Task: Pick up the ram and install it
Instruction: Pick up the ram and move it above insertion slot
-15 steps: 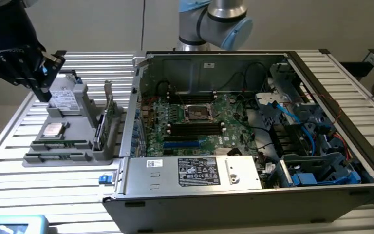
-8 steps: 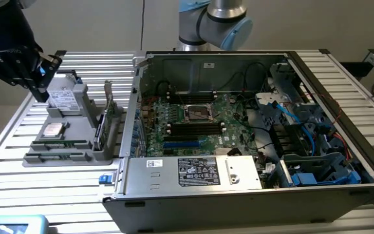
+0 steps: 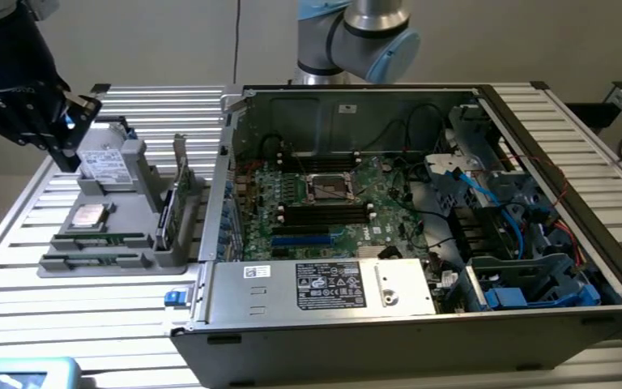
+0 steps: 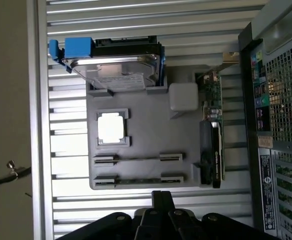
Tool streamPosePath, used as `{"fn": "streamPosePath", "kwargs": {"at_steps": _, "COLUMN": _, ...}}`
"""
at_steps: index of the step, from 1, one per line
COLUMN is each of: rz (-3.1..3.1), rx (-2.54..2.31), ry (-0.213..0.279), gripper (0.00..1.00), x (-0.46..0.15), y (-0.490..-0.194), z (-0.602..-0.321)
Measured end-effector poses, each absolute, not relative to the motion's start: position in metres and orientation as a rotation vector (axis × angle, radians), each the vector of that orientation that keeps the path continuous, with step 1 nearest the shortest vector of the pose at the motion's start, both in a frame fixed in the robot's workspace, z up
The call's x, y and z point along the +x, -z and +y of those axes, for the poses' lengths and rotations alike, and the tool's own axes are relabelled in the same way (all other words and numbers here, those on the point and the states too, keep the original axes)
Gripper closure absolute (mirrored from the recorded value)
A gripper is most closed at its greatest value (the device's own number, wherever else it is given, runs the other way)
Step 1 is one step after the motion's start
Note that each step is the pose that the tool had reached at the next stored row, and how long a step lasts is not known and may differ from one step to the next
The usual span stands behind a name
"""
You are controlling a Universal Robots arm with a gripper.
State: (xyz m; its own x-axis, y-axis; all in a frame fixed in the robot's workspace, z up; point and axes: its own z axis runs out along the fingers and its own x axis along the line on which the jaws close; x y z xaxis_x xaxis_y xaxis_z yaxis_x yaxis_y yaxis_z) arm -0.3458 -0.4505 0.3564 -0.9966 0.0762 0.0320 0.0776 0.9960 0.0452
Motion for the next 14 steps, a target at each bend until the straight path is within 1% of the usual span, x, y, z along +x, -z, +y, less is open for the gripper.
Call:
{"fn": "streamPosePath", "kwargs": {"at_steps": 6, "rz": -3.108, "rx": -0.097, "ry": 0.072, "gripper": 0.89, "x": -0.3493, "y": -0.3520, "z": -0.4472}}
{"fn": "streamPosePath", "kwargs": {"at_steps": 14, "rz": -3.104, "rx": 0.122, "ry": 0.068, "gripper": 0.89, "x": -0.3495, "y": -0.3494, "z": -0.4471}}
